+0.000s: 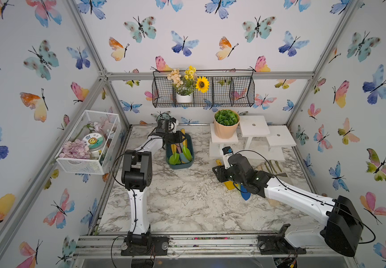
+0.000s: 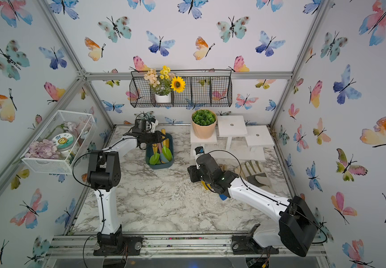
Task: Put the shovel into the storage box
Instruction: Place the shovel in the storage box.
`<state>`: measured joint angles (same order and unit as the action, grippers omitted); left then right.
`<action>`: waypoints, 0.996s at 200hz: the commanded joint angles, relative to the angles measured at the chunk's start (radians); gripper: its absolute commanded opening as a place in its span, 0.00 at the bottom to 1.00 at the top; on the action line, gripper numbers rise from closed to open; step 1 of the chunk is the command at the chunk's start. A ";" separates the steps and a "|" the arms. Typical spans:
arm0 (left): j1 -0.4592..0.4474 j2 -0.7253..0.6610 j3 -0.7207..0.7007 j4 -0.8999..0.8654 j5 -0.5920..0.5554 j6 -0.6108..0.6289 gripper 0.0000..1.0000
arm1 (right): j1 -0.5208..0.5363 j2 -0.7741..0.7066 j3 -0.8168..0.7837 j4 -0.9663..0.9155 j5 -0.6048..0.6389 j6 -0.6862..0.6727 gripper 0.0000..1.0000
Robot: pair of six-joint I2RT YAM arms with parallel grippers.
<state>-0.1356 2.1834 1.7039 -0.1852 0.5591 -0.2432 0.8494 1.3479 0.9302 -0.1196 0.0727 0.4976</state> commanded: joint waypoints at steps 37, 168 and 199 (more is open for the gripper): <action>0.012 0.035 0.027 -0.048 0.009 0.005 0.46 | -0.006 -0.001 -0.009 -0.009 0.021 0.002 0.40; 0.033 -0.326 -0.303 0.020 -0.120 -0.061 0.50 | -0.007 0.035 0.005 -0.005 0.025 -0.066 0.45; 0.016 -0.430 -0.398 0.013 -0.140 -0.052 0.51 | -0.010 0.049 0.028 -0.044 0.040 -0.118 0.51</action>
<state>-0.1047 1.8359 1.3647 -0.1818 0.4526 -0.2939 0.8490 1.3842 0.9245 -0.1287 0.0780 0.4385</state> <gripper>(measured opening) 0.506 0.496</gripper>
